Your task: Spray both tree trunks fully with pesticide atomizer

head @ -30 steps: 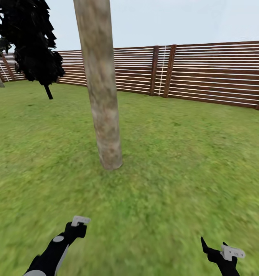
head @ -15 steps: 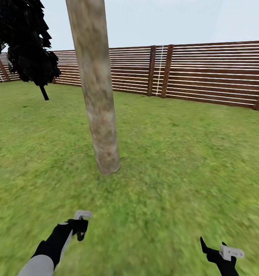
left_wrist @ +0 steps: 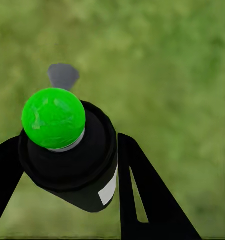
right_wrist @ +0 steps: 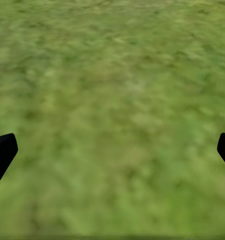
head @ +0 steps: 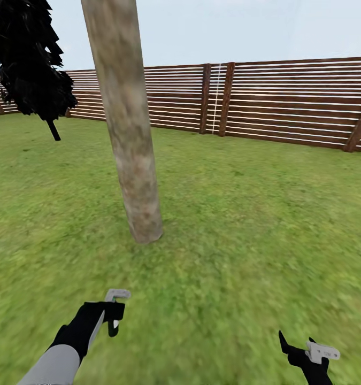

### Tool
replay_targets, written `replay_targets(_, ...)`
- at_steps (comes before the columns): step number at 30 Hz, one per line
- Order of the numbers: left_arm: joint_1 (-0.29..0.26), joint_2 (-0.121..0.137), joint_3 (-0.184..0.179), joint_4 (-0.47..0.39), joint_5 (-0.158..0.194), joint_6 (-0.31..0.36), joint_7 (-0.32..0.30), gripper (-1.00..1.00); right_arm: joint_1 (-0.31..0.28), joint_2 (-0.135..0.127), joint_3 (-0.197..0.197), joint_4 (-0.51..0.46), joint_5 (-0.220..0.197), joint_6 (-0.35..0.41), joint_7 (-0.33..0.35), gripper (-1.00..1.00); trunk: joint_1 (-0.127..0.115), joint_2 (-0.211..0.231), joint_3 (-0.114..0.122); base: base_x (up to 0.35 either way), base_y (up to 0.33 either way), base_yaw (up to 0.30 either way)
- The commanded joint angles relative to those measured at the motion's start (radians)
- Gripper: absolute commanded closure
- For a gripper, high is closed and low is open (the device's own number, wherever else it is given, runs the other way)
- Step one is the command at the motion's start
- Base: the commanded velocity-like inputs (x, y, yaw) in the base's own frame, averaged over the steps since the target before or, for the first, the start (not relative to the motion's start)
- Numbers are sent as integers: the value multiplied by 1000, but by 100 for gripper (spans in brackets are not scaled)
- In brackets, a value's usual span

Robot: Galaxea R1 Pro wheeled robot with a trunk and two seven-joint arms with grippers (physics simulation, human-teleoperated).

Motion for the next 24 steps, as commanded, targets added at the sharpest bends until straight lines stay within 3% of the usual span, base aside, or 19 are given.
replay_targets(1,-2,-1,0,-3,1,11,0,100,0,0,0,0,0,0,0,-100,0,0,0,0,0,-3)
replay_targets(5,-3,-8,0,-29,1,21,-1,100,0,0,0,0,1,0,0,-100,0,0,0,50,0,-1)
replay_targets(16,1,-10,0,-40,0,19,1,100,0,0,3,2,2,0,-2,-100,0,0,0,253,0,0)
replay_targets(24,-41,-14,0,-40,3,20,1,100,0,0,3,2,3,0,-2,-100,0,0,0,156,0,0)
